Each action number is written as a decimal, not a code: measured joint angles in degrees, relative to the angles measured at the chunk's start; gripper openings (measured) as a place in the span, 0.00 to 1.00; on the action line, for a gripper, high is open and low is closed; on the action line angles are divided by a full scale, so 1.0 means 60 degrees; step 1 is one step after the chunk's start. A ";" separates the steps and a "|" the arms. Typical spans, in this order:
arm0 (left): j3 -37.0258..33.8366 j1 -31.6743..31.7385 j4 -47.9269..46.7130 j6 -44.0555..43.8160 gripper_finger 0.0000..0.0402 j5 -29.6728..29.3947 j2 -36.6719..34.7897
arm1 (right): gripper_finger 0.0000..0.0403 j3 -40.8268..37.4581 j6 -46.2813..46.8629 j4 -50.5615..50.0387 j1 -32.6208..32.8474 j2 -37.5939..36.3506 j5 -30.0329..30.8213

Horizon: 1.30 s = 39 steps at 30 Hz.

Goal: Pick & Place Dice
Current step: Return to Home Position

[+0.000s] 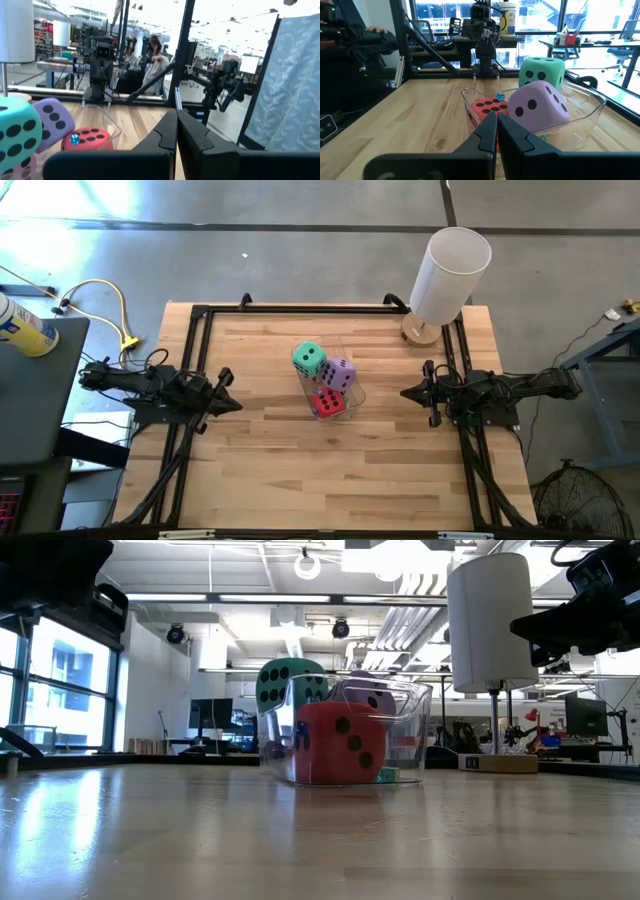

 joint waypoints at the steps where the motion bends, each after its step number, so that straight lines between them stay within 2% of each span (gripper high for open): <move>1: 0.0003 0.0027 0.0081 -0.0001 0.00 0.0003 0.0009 | 0.01 0.0001 0.0000 0.0000 0.0000 0.0000 0.0000; 10: -0.0340 0.0176 0.0820 0.0000 0.00 -0.0004 0.0022 | 0.01 0.0004 -0.0003 0.0004 0.0000 0.0000 0.0000; 39: -0.0491 0.0023 0.0792 0.0004 0.00 -0.0007 0.0011 | 0.01 0.0001 0.0000 0.0004 0.0000 0.0000 -0.0003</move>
